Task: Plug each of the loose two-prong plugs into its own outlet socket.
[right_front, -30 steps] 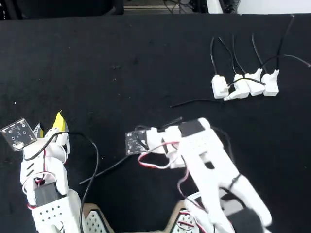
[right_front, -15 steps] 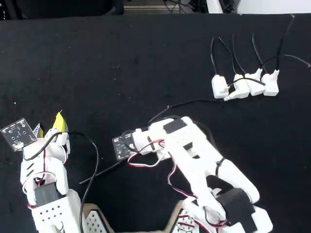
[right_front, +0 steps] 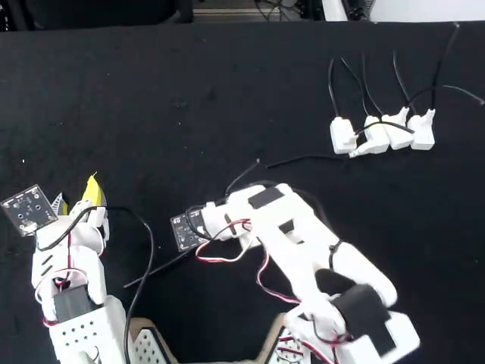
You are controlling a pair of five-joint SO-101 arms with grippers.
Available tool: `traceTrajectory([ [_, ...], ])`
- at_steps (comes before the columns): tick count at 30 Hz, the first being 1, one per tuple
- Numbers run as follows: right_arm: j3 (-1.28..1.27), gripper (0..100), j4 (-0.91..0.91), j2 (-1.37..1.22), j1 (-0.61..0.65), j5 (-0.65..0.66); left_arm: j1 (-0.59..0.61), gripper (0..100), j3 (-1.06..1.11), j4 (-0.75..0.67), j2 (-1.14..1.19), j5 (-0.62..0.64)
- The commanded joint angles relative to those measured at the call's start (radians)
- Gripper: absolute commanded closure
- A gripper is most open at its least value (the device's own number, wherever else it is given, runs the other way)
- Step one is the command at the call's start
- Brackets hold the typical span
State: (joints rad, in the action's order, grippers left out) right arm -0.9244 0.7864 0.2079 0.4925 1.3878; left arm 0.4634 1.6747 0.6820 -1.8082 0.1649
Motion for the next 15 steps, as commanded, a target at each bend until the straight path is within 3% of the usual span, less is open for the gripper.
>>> traceTrajectory([
  [1, 0.01, 76.0, -0.034, -0.035, 0.012, 0.011, 0.005, 78, 0.001, -0.017, -0.015, 0.005],
  [6, 0.021, 98.0, -0.035, -0.054, 0.011, -0.046, 0.005, 78, 0.001, -0.017, -0.015, 0.005],
  [11, 0.085, 98.9, -0.026, -0.045, -0.064, -0.307, 0.005, 78, 0.002, -0.017, -0.015, 0.005],
  [15, 0.131, 98.8, -0.025, 0.013, -0.236, -0.508, 0.005, 78, 0.002, -0.017, -0.015, 0.005],
])
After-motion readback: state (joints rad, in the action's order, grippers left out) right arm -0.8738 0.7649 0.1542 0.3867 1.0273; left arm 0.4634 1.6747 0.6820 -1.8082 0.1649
